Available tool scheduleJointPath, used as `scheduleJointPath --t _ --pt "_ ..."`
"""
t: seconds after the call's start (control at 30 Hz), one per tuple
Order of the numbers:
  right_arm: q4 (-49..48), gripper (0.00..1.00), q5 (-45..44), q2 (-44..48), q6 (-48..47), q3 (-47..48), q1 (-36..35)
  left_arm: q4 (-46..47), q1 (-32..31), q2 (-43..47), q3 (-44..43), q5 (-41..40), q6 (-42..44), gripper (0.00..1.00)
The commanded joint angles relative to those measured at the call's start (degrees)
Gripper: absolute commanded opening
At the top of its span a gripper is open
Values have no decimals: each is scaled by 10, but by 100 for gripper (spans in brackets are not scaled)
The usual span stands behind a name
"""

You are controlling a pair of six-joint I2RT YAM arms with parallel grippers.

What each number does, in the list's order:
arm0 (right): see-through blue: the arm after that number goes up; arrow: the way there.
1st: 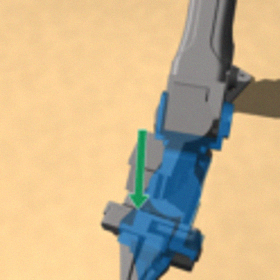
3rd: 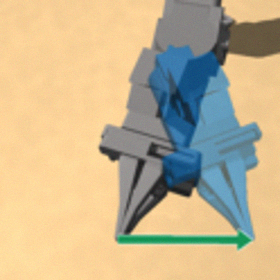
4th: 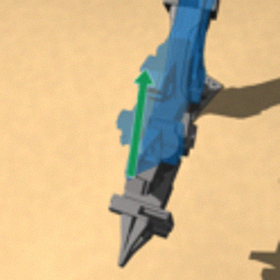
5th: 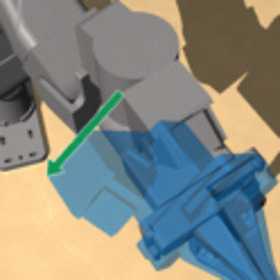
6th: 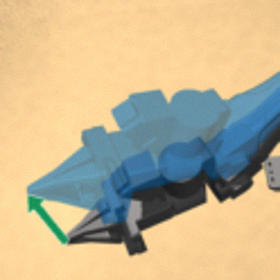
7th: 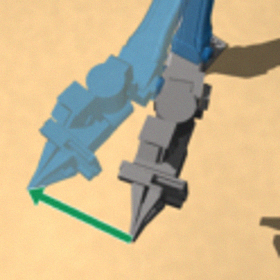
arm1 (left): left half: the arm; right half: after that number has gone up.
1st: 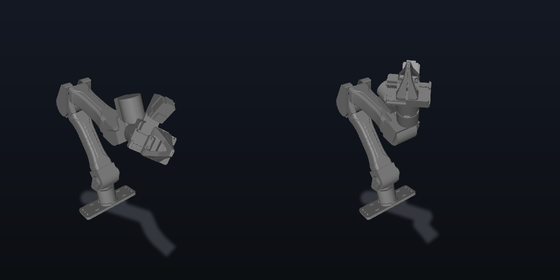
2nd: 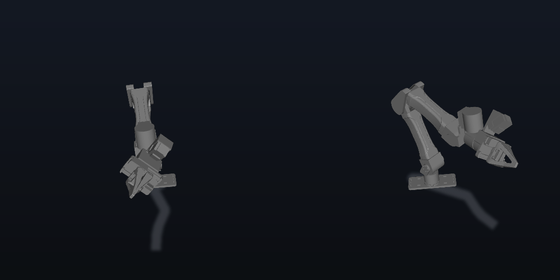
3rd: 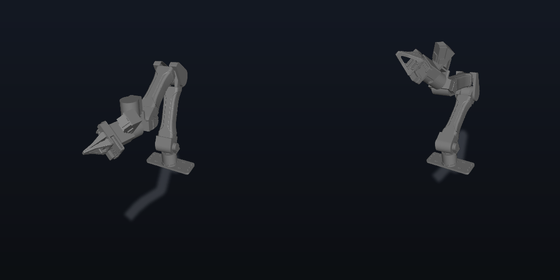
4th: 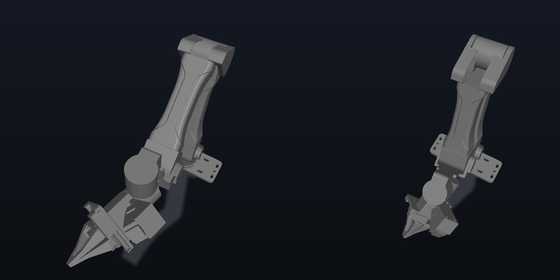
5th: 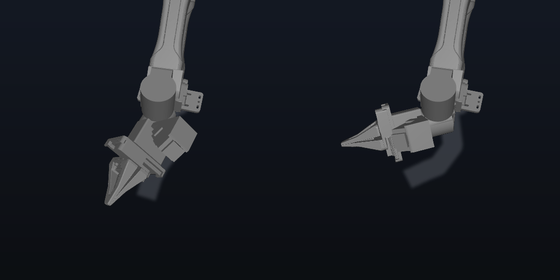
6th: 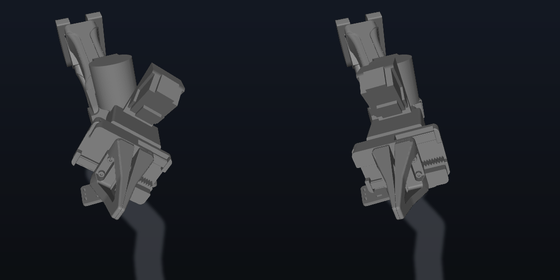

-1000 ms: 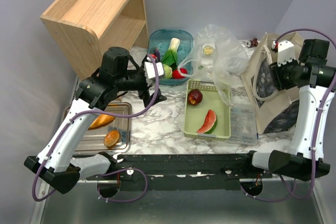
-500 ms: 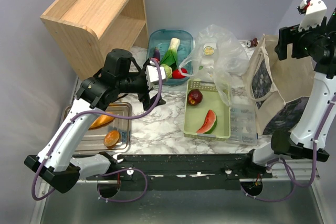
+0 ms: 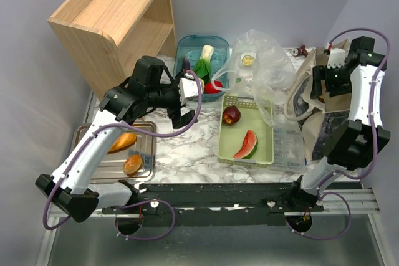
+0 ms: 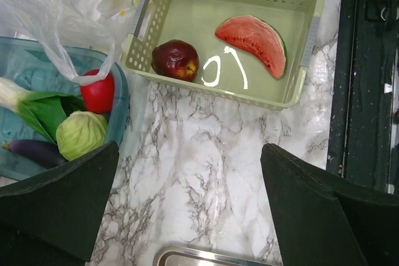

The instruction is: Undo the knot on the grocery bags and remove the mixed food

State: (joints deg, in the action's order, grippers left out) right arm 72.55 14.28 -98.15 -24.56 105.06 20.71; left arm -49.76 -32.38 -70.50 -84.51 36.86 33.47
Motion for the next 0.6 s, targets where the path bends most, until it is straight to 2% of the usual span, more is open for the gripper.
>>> scheduleJointPath --t 0.0,0.07,0.17,0.23,0.3,0.33,0.4,0.47,0.57 --pt "-28 80 -31 -4 -26 -83 9 -16 -4 -12 11 26 44 97" --pt "1 80 30 -6 -30 -55 14 -22 -3 -18 18 33 55 97" --pt "83 85 167 -12 -24 75 14 -38 -3 -24 28 42 74 96" --pt "88 89 207 -12 21 156 14 -41 -3 -26 34 50 84 96" --pt "87 89 214 -16 56 213 14 -37 -3 -27 39 60 91 96" --pt "85 87 199 -18 71 231 14 -33 -2 -28 40 63 92 96" --pt "53 81 113 -8 98 237 14 -22 -2 -30 41 69 87 96" --pt "16 68 4 7 97 214 14 -18 -2 -35 39 76 84 96" --pt "3 54 -69 16 72 163 16 -15 -2 -42 30 78 78 95"
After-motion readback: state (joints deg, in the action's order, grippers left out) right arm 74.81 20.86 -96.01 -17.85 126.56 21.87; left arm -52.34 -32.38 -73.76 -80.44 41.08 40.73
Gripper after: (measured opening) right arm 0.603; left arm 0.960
